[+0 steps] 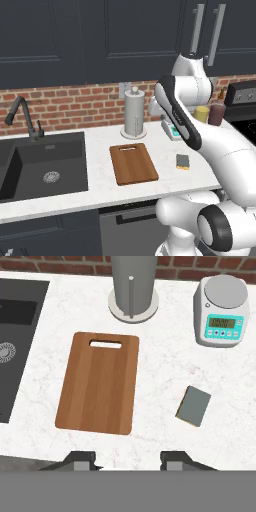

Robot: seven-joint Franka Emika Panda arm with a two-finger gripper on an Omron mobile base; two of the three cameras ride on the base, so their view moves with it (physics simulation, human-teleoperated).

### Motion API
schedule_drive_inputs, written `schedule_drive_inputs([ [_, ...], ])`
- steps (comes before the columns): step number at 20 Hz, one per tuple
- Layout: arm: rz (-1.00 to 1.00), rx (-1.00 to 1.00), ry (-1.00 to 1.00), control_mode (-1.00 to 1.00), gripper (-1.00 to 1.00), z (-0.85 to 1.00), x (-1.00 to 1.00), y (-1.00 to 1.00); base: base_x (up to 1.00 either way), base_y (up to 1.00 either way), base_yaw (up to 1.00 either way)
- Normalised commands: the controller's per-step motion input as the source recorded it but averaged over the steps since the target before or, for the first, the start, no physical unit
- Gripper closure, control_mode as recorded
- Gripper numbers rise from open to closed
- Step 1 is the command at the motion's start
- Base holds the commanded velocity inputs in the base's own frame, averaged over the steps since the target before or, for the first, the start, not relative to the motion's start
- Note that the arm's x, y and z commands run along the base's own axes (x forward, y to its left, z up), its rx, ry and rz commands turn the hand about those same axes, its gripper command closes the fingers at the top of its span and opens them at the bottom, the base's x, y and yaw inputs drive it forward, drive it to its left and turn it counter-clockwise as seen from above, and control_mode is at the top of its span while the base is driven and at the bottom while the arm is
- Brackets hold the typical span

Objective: Pick up the sponge from the counter and clean the cutting board by briefly scrubbing or pressing down on the cutting board. Once finished, release the sponge.

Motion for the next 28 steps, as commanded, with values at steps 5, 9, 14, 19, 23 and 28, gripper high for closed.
schedule_drive_inputs([
  [5, 0.0, 0.01, 0.0, -1.0, -1.0, 0.0, 0.0, 0.0, 0.0, 0.0, 0.0],
  [9, 0.0, 0.0, 0.0, -1.0, -1.0, 0.0, 0.0, 0.0, 0.0, 0.0, 0.0],
  [14, 0.0, 0.0, 0.0, -1.0, -1.0, -0.02, 0.0, -0.06, 0.0, 0.0, 0.0],
  [19, -0.14, 0.04, 0.03, -1.0, -1.0, -0.39, -0.02, -0.69, 0.0, 0.0, 0.0],
  [23, -0.29, 0.06, 0.08, -1.0, -1.0, -0.54, 0.0, -1.0, 0.0, 0.0, 0.0],
  [28, -0.25, 0.05, 0.1, -1.0, -1.0, -0.58, 0.0, -0.93, 0.0, 0.0, 0.0],
])
